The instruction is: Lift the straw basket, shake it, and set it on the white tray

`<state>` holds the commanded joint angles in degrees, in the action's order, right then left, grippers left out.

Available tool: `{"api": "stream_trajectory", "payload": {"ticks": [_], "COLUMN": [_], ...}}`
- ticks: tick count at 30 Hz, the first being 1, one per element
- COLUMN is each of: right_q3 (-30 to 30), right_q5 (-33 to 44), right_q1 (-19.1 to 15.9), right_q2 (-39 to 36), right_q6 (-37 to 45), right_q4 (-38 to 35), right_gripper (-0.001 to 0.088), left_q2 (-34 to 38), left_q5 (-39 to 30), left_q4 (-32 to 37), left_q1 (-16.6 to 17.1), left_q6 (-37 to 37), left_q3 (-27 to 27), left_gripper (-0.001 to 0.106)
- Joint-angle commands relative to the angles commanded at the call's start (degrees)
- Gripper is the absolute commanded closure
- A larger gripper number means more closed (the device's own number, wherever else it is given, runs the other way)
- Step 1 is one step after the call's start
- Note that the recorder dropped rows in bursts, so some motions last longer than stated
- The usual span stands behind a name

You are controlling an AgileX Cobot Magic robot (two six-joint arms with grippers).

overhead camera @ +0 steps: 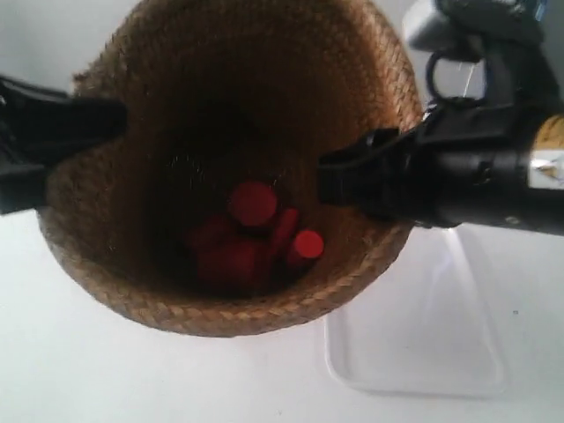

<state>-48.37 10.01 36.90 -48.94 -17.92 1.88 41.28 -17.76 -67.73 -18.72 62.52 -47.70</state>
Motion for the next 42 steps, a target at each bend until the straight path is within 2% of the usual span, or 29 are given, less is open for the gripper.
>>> {"api": "stream_trajectory", "payload": {"ticks": [1, 2, 3, 4, 5, 6, 8, 9, 10, 11, 12, 13, 14, 15, 16, 17, 18, 19, 21, 23, 25, 27, 30, 32, 34, 36, 39, 42], "right_q3": [0.9, 3.4, 4.3, 3.5, 2.1, -0.6, -1.9, -1.4, 1.6, 5.1, 5.8, 4.0, 2.1, -0.9, -1.4, -0.9, 0.1, 2.5, 3.4, 1.7, -2.0, -4.0, -3.2, 1.1, 4.2, 3.2, -0.2, -0.8], "right_q5": [-1.7, -4.9, -5.8, -2.8, 0.6, 5.4, 5.2, 3.5, -1.0, -4.6, -4.4, 2.5, 7.8, 13.2, 12.9, 9.0, 5.1, -1.9, -5.0, -0.8, 6.9, 9.2, 7.1, 2.3, 0.2, 4.0, 7.4, 4.7], "right_q1": [0.0, -0.7, -2.1, -4.1, -3.9, -2.5, 0.4, 0.7, 0.4, -1.6, -3.3, -5.1, -5.0, -3.5, -2.2, -0.4, -0.2, -0.6, -1.7, -2.3, -0.7, 1.6, 2.8, 1.5, -0.7, -0.8, 1.9, 3.2], "right_q2": [0.0, -4.2, -7.6, -11.8, -11.6, -8.2, -0.2, 1.7, 1.9, -2.9, -6.5, -10.7, -10.5, -7.8, -5.8, -2.4, -1.7, -3.9, -8.2, -9.9, -7.1, -3.3, 1.1, -1.8, -6.7, -8.1, -2.0, 3.6], "right_q6": [0.1, 0.0, 0.0, -0.9, -2.4, -2.9, -2.9, -2.7, -2.7, -2.8, -2.8, -5.7, -6.8, -1.3, 1.9, 4.3, 4.3, 4.3, 4.3, 3.5, 3.7, 5.0, 6.6, 4.2, 2.0, -0.3, 0.1, 1.2], "right_q4": [1.6, 8.7, 10.3, 9.7, 7.8, 3.4, 0.3, 1.2, 4.9, 9.8, 10.9, 6.4, 2.5, -3.5, -6.1, -6.5, -6.4, -5.7, -4.5, -5.6, -7.2, -7.5, -3.4, 2.5, 5.0, 1.6, -3.1, -0.2], "right_gripper": [0.0868, 0.0868, 0.0868, 0.0868, 0.0868, 0.0868, 0.0868, 0.0868, 0.0868, 0.0868, 0.0868, 0.0868, 0.0868, 0.0868, 0.0868, 0.0868, 0.0868, 0.0868, 0.0868, 0.0868, 0.0868, 0.0868, 0.0868, 0.0868, 0.0868, 0.0868, 0.0868, 0.0868], "left_q2": [0.1, 3.7, 6.3, 9.7, 9.4, 6.3, 1.2, 0.4, 0.7, 4.4, 7.1, 9.4, 8.9, 5.4, 3.8, 2.0, 1.9, 3.9, 7.3, 8.0, 5.0, 1.6, -0.9, 1.4, 5.1, 6.1, 2.4, -1.1], "left_q5": [1.8, 7.9, 10.7, 9.4, 5.1, -3.1, -8.2, -6.6, -0.9, 6.5, 9.3, 6.5, 2.4, -3.9, -6.0, -5.9, -4.0, 0.8, 3.5, -0.8, -7.2, -10.0, -6.5, -0.6, 2.7, -1.9, -9.6, -7.8], "left_q4": [0.0, -1.2, -1.5, 0.0, 0.6, 1.4, 2.4, 2.4, 2.4, 1.6, 1.8, 1.8, 2.1, 2.9, 2.9, 2.7, 3.7, 5.3, 5.8, 9.3, 11.7, 13.4, 12.8, 12.8, 13.0, 12.8, 15.0, 16.8], "left_q1": [0.0, 0.0, 0.0, 0.2, 0.2, 0.2, 0.2, 0.2, 0.2, 0.2, 0.2, 0.4, 0.4, 0.4, 0.4, 0.4, 0.4, 0.4, 0.4, 0.4, 0.4, 0.4, 0.4, 0.4, 0.5, 0.9, 0.9, 0.9], "left_q6": [0.0, 0.0, 0.3, 0.7, 0.4, 0.0, -1.3, -1.7, -1.9, -1.9, -2.1, -6.6, -8.6, -8.8, -8.8, -8.5, -8.4, -8.6, -8.5, -11.0, -15.5, -17.0, -17.5, -17.3, -17.8, -21.7, -20.5, -20.3], "left_q3": [0.7, 4.1, 5.7, 6.1, 5.0, 1.8, -2.2, -2.2, 0.0, 3.5, 4.8, 4.7, 3.5, 0.3, -1.0, -1.7, -1.0, 1.7, 4.1, 3.3, 0.7, -1.6, -1.3, 2.5, 5.0, 3.7, -1.7, -4.2], "left_gripper": [0.105, 0.105, 0.105, 0.105, 0.105, 0.105, 0.105, 0.105, 0.105, 0.105, 0.105, 0.105, 0.105, 0.105, 0.105, 0.105, 0.105, 0.105, 0.105, 0.105, 0.105, 0.105, 0.105, 0.105, 0.105, 0.105, 0.105, 0.105]}}
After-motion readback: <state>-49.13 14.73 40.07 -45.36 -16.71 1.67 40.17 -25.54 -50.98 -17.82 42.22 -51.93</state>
